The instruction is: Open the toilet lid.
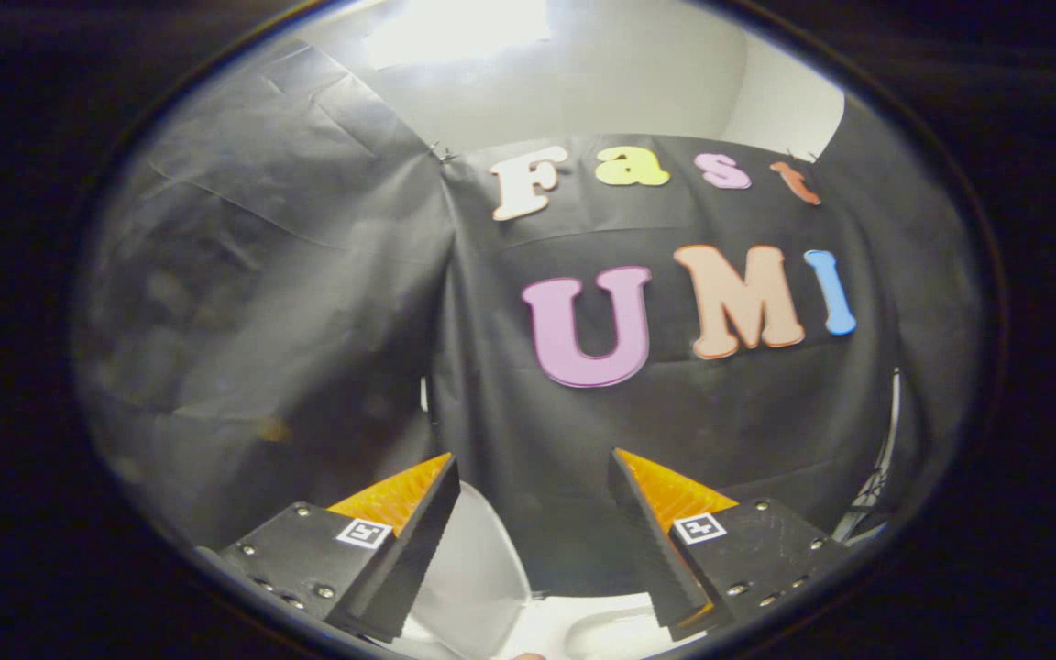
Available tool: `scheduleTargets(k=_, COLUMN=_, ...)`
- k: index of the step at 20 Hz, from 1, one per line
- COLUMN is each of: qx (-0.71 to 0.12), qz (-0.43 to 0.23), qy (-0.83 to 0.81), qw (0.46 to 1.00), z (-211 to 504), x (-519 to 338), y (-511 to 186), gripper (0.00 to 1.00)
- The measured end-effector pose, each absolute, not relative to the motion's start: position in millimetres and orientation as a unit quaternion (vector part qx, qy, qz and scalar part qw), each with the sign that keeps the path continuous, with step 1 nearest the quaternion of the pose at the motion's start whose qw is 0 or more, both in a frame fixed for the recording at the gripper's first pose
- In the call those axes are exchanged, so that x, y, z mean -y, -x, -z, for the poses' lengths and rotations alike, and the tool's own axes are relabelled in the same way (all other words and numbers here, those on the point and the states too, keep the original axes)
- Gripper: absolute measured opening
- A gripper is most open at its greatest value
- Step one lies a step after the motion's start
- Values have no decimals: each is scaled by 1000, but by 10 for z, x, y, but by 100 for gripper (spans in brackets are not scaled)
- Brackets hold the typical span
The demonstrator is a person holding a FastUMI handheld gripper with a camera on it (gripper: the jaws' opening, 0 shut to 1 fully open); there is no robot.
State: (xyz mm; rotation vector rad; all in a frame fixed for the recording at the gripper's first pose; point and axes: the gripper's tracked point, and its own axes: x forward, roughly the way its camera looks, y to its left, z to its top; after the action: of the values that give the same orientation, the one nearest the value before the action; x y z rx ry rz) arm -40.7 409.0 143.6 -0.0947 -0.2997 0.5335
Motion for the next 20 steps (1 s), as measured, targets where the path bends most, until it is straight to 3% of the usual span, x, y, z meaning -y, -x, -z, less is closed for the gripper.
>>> scheduleTargets(k=10, qx=103, qz=-97, qy=95, qw=985, z=-1230, x=-1850, y=-76, gripper=96)
scheduleTargets(k=20, qx=47, qz=-46, qy=132, qw=989, z=-811, x=-341, y=-290, gripper=96)
